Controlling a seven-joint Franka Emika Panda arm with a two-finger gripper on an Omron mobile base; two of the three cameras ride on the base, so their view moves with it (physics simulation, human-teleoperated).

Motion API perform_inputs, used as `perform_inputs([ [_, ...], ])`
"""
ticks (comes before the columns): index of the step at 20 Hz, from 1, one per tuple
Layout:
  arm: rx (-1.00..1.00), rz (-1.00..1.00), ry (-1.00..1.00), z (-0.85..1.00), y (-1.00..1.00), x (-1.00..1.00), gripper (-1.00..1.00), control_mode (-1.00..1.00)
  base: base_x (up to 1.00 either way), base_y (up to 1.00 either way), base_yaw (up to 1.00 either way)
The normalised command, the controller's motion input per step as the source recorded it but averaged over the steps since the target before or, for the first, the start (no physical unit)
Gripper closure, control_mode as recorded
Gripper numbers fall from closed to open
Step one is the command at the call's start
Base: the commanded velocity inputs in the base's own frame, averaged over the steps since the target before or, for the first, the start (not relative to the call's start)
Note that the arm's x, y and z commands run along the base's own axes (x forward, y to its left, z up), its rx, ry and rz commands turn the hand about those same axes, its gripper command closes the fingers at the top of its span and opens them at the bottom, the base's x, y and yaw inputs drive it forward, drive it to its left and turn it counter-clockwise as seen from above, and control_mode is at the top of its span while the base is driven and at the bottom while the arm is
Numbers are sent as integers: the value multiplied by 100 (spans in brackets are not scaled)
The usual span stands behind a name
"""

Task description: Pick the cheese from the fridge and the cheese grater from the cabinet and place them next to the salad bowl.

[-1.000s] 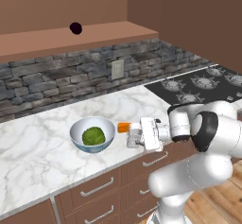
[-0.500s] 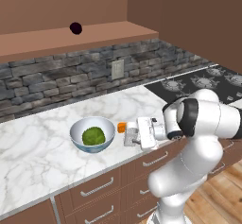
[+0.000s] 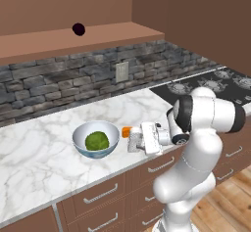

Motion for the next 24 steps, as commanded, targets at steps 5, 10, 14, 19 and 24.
perform_inputs([
  [5,0,0,0,-18,0,8,100,-100,0,0,0],
  [10,0,0,0,-5,0,0,100,-100,0,0,0],
  [14,0,0,0,-1,0,0,-100,-100,0,0,0],
  [19,0,0,0,0,0,0,-100,-100,0,0,0],
  [24,0,0,0,0,0,0,-100,-100,0,0,0],
])
